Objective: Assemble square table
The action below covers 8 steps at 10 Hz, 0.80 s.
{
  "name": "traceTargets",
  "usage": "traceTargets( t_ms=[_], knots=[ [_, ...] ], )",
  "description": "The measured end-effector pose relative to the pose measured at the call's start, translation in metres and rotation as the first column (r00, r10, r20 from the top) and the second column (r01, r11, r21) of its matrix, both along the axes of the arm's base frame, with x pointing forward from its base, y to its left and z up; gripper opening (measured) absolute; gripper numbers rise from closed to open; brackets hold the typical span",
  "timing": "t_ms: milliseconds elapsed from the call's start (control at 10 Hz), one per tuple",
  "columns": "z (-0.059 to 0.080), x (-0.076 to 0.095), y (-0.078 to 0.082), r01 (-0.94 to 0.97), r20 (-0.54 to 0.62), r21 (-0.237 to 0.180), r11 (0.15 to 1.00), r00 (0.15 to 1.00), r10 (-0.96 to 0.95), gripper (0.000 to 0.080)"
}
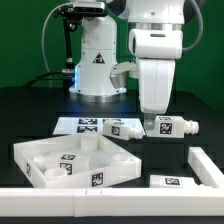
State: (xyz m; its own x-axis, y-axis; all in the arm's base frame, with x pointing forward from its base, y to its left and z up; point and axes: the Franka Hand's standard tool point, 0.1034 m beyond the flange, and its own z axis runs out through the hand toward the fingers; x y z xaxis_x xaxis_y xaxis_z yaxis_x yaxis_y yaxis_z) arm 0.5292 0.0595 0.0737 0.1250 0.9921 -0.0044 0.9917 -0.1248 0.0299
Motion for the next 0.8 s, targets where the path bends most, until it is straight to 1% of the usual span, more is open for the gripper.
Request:
traceTargets(
  t_ms=[200, 300, 400, 500, 600, 800],
  knots=[
    [-0.002, -0.002, 0.000, -0.009, -0.002, 0.000, 1.000, 1.000, 0.009, 0.0288],
    [-0.008, -0.013, 0.005, -0.097, 0.030, 0.004, 0.995, 0.995, 0.097, 0.0288],
    [-0.017, -0.037, 0.004, -0.133, 0.031, 0.009, 0.991, 0.991, 0.133, 0.0288],
    [-0.024, -0.050, -0.006, -0.151, 0.022, 0.012, 0.989, 0.988, 0.150, 0.0288],
    [-0.022, -0.047, -0.007, -0.126, 0.016, 0.010, 0.992, 0.992, 0.126, 0.0288],
    [-0.024, -0.047, -0.007, -0.126, 0.015, 0.011, 0.992, 0.992, 0.126, 0.0288]
  ],
)
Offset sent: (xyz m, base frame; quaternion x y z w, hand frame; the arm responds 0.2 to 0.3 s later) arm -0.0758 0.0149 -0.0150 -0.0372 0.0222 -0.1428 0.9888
